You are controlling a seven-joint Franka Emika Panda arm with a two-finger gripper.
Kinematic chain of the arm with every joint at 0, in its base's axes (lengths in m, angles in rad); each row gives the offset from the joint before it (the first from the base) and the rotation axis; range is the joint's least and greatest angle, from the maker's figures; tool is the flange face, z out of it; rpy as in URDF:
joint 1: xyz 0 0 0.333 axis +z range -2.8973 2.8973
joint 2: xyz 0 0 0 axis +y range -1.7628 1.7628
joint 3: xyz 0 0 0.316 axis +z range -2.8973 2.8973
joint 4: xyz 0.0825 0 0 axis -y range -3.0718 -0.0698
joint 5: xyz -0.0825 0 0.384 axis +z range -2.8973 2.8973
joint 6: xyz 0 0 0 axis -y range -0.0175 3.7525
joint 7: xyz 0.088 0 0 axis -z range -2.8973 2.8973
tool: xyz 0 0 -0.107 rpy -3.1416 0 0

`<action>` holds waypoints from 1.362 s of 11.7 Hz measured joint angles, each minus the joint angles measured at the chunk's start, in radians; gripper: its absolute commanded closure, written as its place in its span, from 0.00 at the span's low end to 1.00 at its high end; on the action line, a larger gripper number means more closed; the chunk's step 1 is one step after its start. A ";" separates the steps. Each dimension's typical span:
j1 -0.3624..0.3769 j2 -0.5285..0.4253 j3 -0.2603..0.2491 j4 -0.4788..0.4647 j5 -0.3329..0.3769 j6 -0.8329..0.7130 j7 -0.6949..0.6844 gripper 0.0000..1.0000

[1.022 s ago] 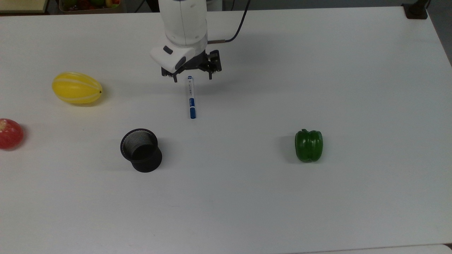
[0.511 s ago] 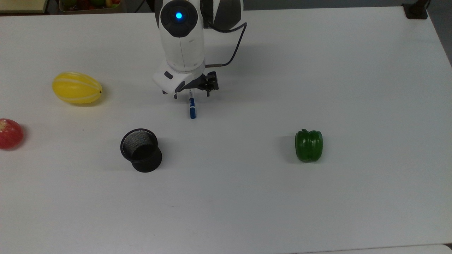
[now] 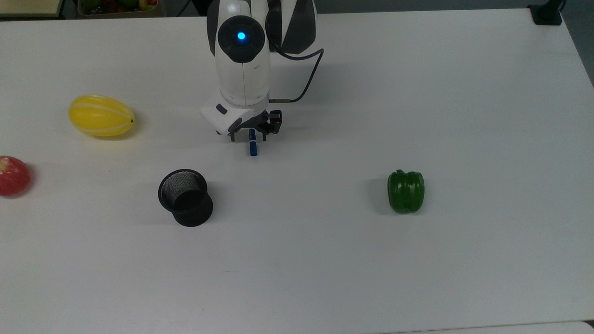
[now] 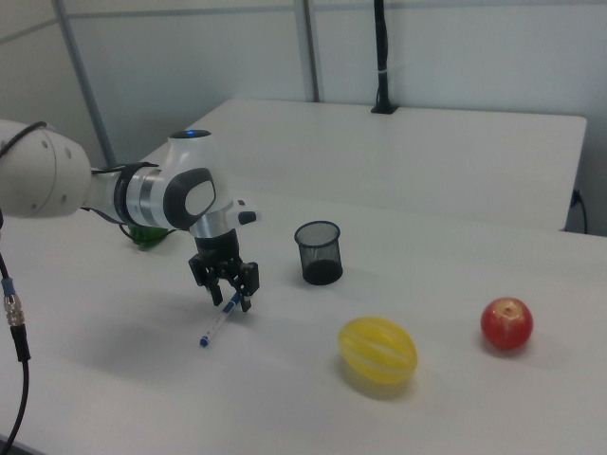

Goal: Place marker
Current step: 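Close the gripper on the marker's blue cap end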

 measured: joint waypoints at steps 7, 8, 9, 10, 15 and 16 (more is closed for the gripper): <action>0.001 0.006 0.000 0.000 -0.015 0.000 0.002 0.74; 0.001 0.006 0.000 0.000 -0.016 0.000 0.002 0.78; 0.001 0.006 0.000 0.000 -0.016 0.000 0.002 0.81; 0.001 0.006 0.000 0.000 -0.016 0.000 0.002 0.84; 0.001 0.006 0.000 0.000 -0.016 0.000 0.003 0.84; 0.001 0.006 0.000 0.001 -0.016 0.000 0.003 0.84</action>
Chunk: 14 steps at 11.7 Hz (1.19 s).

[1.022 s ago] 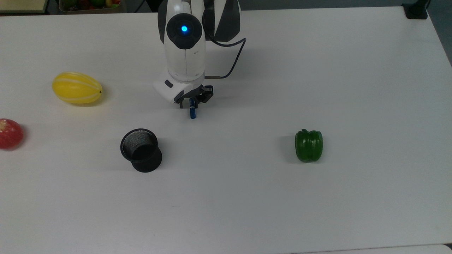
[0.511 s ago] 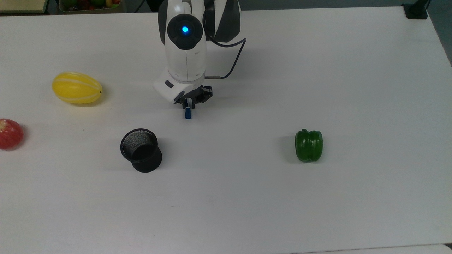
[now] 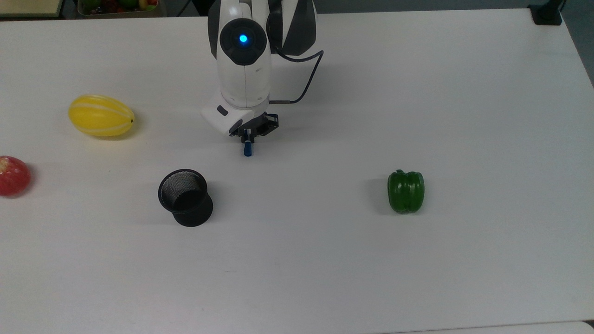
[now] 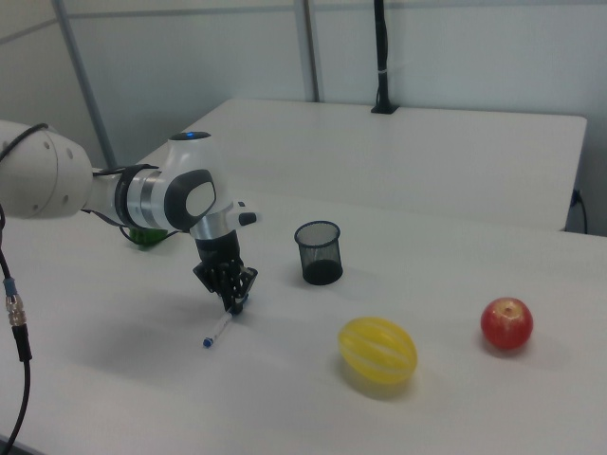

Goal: Place marker
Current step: 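Close the gripper on the marker's blue cap end, then lift the marker and carry it toward the black mesh cup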

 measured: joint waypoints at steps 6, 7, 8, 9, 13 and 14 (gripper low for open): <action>0.004 -0.096 0.004 0.068 0.000 -0.178 0.003 0.84; 0.005 -0.121 0.005 0.096 0.000 -0.226 0.004 0.84; 0.005 -0.135 0.005 0.117 0.000 -0.257 0.005 0.84; 0.006 -0.149 0.005 0.155 0.001 -0.304 0.005 0.84; 0.008 -0.161 0.005 0.263 0.003 -0.402 0.005 0.84; 0.008 -0.162 0.005 0.278 0.003 -0.408 0.005 0.84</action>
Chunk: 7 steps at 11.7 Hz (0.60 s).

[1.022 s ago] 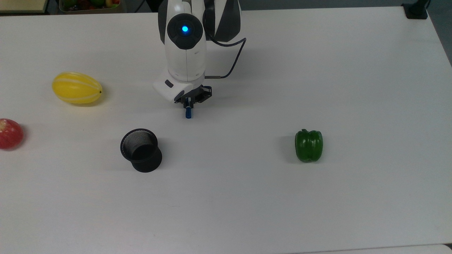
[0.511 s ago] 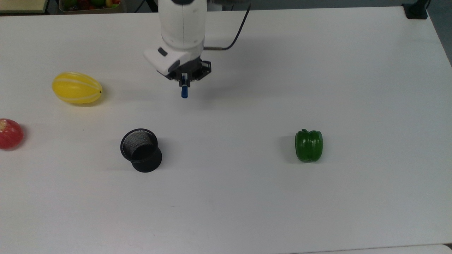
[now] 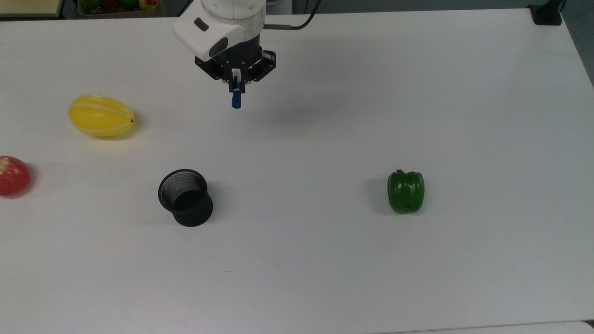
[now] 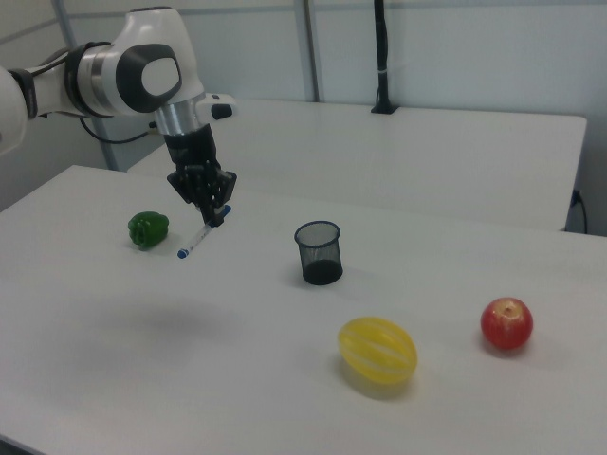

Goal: Place marker
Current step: 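Lift the marker and carry it toward the black mesh cup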

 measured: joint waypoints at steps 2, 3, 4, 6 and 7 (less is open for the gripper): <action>0.000 0.002 0.000 0.003 0.000 0.000 0.001 0.84; -0.002 0.004 -0.002 0.010 0.000 0.000 0.003 0.84; -0.007 0.008 -0.004 0.022 0.000 0.008 0.005 0.84; -0.014 0.015 -0.012 0.034 0.019 0.061 0.054 0.84; -0.019 0.017 -0.013 0.036 0.022 0.099 0.098 0.84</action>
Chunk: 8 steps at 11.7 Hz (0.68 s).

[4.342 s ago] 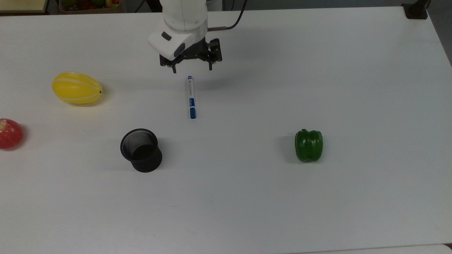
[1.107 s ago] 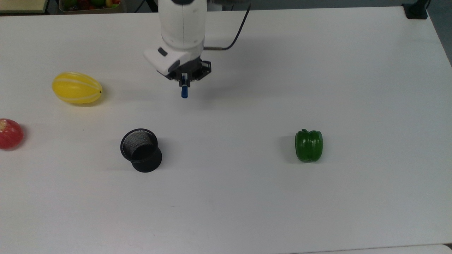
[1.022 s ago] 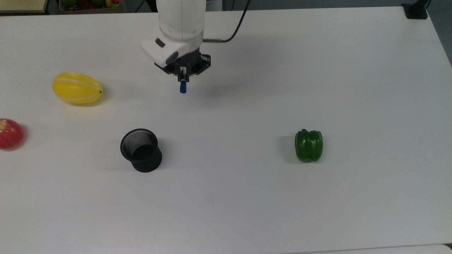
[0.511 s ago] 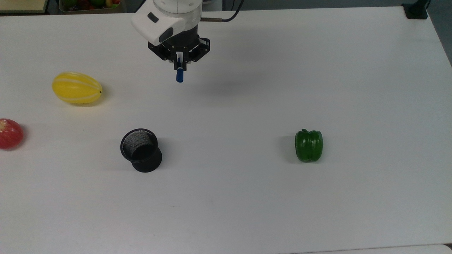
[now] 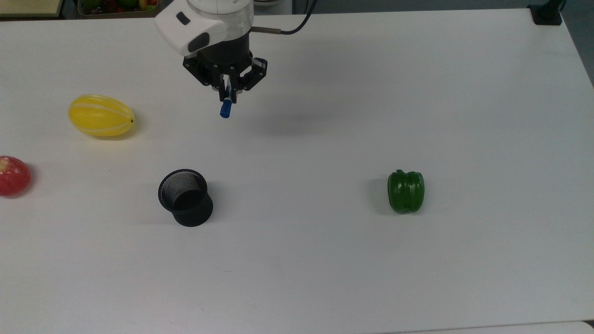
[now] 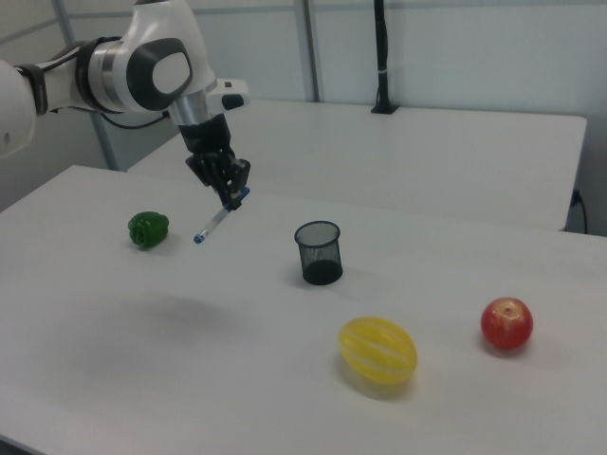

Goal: Place marker
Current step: 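Lift the marker and carry it toward the black mesh cup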

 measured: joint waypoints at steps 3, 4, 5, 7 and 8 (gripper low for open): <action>-0.023 0.014 -0.004 0.001 0.002 0.177 0.112 0.84; -0.031 0.020 -0.007 0.001 0.002 0.242 0.131 0.84; -0.040 0.025 -0.010 0.001 0.002 0.302 0.139 0.84; -0.051 0.035 -0.017 0.000 0.002 0.391 0.141 0.84; -0.057 0.044 -0.020 -0.004 0.002 0.457 0.141 0.84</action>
